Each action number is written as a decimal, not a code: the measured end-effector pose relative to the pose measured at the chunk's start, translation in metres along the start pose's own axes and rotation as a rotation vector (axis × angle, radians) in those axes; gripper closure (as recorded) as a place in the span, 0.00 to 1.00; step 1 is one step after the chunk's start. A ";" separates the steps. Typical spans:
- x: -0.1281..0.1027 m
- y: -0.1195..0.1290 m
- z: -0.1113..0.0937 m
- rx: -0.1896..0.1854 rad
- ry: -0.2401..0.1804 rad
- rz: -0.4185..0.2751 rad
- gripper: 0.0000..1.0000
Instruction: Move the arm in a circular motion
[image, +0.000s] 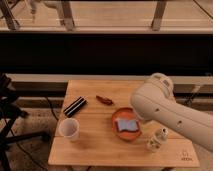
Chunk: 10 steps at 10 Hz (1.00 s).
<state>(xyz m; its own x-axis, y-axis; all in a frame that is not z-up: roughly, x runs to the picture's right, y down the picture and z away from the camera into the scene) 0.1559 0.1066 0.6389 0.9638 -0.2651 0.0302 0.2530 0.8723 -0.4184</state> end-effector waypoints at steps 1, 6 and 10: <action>0.003 -0.014 0.005 0.008 -0.005 -0.005 0.20; 0.021 -0.101 0.038 0.106 -0.011 -0.006 0.20; 0.039 -0.164 0.058 0.152 -0.008 0.050 0.20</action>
<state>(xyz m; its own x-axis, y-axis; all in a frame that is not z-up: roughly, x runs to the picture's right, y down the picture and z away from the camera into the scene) 0.1572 -0.0226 0.7613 0.9759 -0.2172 0.0206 0.2143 0.9366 -0.2772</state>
